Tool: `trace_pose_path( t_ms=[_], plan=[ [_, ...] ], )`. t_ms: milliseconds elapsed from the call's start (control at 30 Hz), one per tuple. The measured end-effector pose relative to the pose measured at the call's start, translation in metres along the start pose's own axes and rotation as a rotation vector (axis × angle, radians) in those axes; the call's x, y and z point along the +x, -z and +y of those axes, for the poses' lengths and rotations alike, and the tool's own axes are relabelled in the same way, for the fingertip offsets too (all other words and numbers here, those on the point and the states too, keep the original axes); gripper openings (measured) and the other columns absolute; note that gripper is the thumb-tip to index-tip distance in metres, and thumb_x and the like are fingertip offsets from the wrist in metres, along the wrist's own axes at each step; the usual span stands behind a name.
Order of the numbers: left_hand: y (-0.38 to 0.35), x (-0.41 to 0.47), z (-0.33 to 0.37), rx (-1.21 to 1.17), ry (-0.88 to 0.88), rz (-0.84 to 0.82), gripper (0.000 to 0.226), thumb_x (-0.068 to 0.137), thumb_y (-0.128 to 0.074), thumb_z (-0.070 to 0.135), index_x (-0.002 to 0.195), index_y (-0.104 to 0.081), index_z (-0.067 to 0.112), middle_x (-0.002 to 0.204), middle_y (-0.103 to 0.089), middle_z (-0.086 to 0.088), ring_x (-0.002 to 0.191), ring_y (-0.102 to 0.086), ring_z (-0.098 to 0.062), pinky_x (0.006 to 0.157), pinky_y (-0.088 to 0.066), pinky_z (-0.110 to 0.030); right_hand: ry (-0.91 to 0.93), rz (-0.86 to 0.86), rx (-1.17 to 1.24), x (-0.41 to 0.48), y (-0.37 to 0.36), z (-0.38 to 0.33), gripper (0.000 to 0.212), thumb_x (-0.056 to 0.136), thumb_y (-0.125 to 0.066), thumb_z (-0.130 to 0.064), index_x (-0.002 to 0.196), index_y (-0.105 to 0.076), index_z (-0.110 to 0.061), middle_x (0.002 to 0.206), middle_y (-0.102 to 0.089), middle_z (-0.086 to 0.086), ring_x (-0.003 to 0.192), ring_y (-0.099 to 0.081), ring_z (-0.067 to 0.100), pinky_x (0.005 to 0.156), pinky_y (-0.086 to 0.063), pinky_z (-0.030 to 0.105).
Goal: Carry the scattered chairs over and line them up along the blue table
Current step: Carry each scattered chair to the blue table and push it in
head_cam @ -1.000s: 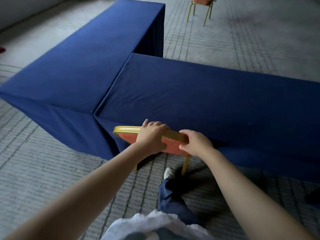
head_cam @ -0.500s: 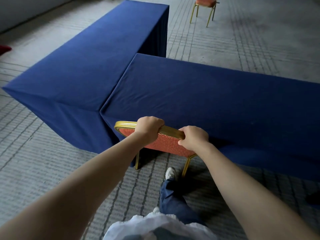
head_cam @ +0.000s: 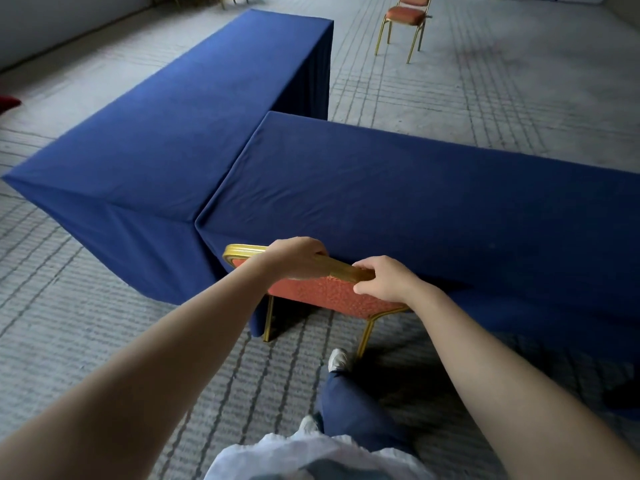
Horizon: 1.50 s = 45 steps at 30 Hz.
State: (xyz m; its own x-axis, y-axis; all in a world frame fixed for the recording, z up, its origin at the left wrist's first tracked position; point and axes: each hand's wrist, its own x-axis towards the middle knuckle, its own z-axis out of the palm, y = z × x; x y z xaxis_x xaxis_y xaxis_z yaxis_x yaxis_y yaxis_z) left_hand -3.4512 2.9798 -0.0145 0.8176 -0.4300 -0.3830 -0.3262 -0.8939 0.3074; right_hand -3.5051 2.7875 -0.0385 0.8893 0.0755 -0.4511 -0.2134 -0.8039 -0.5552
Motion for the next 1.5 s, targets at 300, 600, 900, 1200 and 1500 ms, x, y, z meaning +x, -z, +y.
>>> trace_pose_path(
  t_ms=[300, 600, 900, 1200, 1500],
  plan=[
    [-0.025, 0.006, 0.08, -0.31, -0.087, 0.269, 0.032, 0.089, -0.049, 0.025, 0.115, -0.064, 0.035, 0.116, -0.067, 0.016, 0.106, -0.062, -0.008, 0.084, -0.051, -0.028, -0.073, 0.433, 0.196, -0.044, 0.006, 0.051, 0.036, 0.091, -0.049, -0.017, 0.124, -0.06, -0.024, 0.129, -0.06, -0.007, 0.119, -0.055, 0.01, 0.095, -0.048, 0.031],
    [-0.059, -0.011, 0.242, -0.255, -0.369, 0.178, 0.034, 0.088, -0.049, 0.023, 0.117, -0.062, 0.034, 0.116, -0.064, 0.014, 0.105, -0.06, -0.01, 0.081, -0.049, -0.027, -0.321, 0.786, 0.276, -0.175, 0.033, 0.149, 0.035, 0.085, -0.054, -0.014, 0.118, -0.065, -0.021, 0.119, -0.062, -0.002, 0.103, -0.059, 0.017, 0.087, -0.048, 0.03],
    [-0.145, -0.106, 0.432, -0.217, -0.609, -0.016, 0.031, 0.089, -0.053, 0.028, 0.117, -0.063, 0.032, 0.118, -0.064, 0.014, 0.111, -0.059, -0.012, 0.093, -0.049, -0.033, -0.559, 0.946, 0.246, -0.4, 0.024, 0.26, 0.036, 0.087, -0.063, -0.024, 0.123, -0.065, -0.015, 0.125, -0.063, 0.004, 0.114, -0.06, 0.021, 0.088, -0.041, 0.021],
    [-0.243, -0.233, 0.585, -0.121, -0.996, -0.179, 0.034, 0.094, -0.053, 0.024, 0.127, -0.061, 0.022, 0.129, -0.062, -0.001, 0.118, -0.057, -0.021, 0.094, -0.044, -0.028, -0.889, 1.153, 0.284, -0.613, -0.031, 0.33, 0.039, 0.088, -0.063, -0.034, 0.123, -0.063, -0.017, 0.127, -0.061, 0.006, 0.117, -0.057, 0.025, 0.092, -0.047, 0.032],
    [-0.345, -0.363, 0.71, -0.018, -1.304, -0.456, 0.03, 0.091, -0.058, 0.025, 0.12, -0.064, 0.022, 0.12, -0.065, 0.0, 0.111, -0.061, -0.021, 0.092, -0.048, -0.031, -1.209, 1.376, 0.425, -0.784, -0.123, 0.363, 0.041, 0.092, -0.056, -0.029, 0.133, -0.055, -0.023, 0.138, -0.05, 0.0, 0.122, -0.051, 0.018, 0.1, -0.044, 0.032]
  ],
)
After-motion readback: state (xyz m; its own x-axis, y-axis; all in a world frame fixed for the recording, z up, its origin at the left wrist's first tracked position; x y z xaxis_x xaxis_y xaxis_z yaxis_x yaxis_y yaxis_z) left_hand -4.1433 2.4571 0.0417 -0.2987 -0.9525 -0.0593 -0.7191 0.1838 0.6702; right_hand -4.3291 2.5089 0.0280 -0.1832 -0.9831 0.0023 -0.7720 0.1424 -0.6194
